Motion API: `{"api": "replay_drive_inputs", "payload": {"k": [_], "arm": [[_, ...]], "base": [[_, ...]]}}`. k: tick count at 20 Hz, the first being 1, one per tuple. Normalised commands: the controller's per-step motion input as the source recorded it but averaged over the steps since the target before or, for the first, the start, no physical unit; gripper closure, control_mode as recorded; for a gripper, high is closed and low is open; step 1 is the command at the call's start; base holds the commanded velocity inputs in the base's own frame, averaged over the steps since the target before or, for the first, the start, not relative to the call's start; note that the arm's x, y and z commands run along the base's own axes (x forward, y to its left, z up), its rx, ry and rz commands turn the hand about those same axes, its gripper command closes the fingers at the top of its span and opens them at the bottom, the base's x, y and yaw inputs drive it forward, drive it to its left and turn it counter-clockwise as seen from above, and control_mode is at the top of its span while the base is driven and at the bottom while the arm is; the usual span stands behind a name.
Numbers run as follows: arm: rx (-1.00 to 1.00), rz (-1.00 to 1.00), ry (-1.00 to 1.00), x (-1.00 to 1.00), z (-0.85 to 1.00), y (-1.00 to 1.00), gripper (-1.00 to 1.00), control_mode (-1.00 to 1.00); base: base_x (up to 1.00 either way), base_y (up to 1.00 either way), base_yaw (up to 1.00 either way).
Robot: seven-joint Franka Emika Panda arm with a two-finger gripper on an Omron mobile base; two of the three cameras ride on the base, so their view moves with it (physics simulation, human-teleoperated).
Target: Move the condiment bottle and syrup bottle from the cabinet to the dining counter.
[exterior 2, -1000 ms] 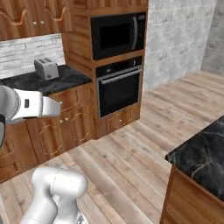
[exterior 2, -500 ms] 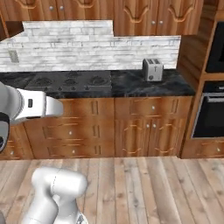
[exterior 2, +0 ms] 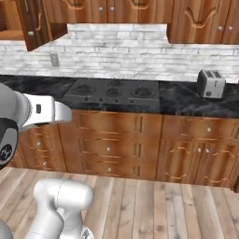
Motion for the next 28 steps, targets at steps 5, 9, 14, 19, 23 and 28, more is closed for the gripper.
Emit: {"api": "replay_drive_inputs", "payload": {"k": [5,9,14,19,23,28], "arm": [[0.0,0.0,0.0,0.0,0.0,0.0,-1.0,1.0],[0.0,0.0,0.0,0.0,0.0,0.0,-1.0,1.0],[0.0,0.0,0.0,0.0,0.0,0.0,-1.0,1.0],[0.0,0.0,0.0,0.0,0.0,0.0,-1.0,1.0],[0.0,0.0,0.0,0.0,0.0,0.0,-1.0,1.0],[0.0,0.0,0.0,0.0,0.0,0.0,-1.0,1.0]], "base": [[0.15,0.93,0.0],[0.17,0.95,0.0],[0.33,0.91,0.0],[0.51,0.63,0.0],[0.69,0.42,0.0],[0.66,0.47,0.0]]}}
